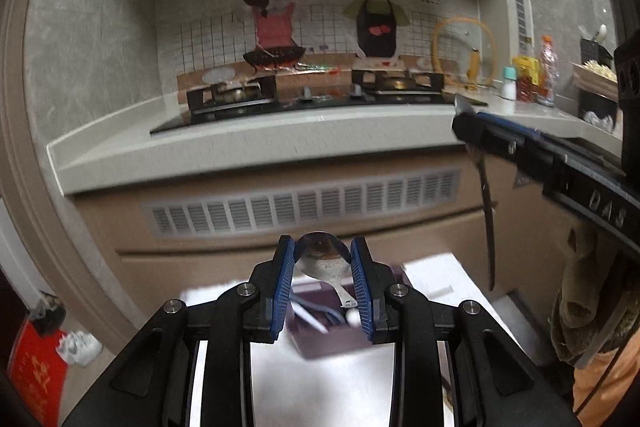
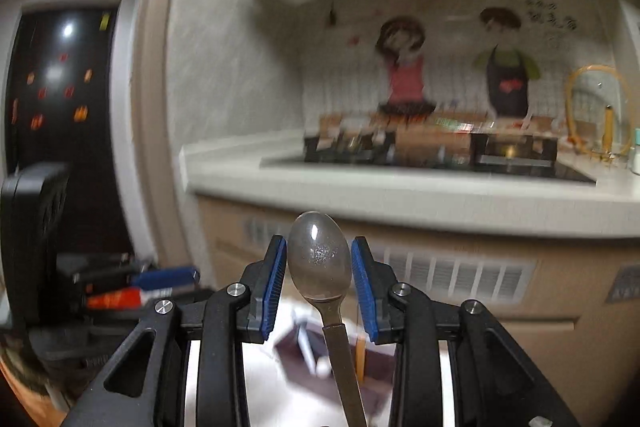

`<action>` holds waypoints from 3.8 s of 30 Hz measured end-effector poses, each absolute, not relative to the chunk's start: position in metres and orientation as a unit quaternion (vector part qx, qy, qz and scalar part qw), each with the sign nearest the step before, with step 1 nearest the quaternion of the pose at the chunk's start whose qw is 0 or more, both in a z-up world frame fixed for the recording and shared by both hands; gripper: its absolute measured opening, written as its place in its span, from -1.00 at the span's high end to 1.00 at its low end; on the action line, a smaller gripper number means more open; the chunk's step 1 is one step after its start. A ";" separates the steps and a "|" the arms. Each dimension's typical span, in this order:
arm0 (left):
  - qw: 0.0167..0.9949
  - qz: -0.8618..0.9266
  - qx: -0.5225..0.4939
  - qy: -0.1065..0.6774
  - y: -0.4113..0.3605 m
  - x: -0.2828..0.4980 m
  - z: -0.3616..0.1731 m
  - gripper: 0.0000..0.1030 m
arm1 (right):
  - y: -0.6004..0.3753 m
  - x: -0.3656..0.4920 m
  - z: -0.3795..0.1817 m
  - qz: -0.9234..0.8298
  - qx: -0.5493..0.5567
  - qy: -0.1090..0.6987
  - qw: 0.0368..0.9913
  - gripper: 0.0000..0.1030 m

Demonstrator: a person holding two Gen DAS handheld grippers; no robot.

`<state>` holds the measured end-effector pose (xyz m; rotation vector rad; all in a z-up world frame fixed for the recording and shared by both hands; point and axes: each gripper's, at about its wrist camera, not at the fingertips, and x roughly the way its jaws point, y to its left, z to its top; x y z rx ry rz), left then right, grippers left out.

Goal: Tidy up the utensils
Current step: 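Carry the silver spoon and dark spoon over the caddy and release both into it, then withdraw both open tools from the caddy toward the dark spoon and chopstick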

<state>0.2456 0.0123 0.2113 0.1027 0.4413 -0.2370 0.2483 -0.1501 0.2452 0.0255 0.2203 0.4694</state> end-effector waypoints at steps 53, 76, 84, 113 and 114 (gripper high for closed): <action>0.947 -0.094 -0.013 0.305 0.011 0.270 0.046 -0.28 | -0.174 0.249 0.066 0.156 -0.054 0.289 0.943 0.30; 0.909 -0.121 -0.014 0.398 0.003 0.197 -0.028 -0.39 | -0.209 0.188 -0.044 0.184 -0.043 0.475 0.859 0.24; 0.922 -0.096 -0.014 0.376 0.025 0.180 -0.030 -0.43 | -0.184 0.190 -0.045 0.159 -0.088 0.456 0.871 0.41; 0.907 -0.083 -0.011 0.413 0.048 0.166 -0.047 -0.51 | -0.145 0.241 -0.019 0.198 -0.069 0.443 0.871 0.18; 0.904 -0.088 -0.017 0.417 0.047 0.168 -0.048 -0.51 | -0.146 0.258 -0.022 0.185 -0.063 0.446 0.874 0.19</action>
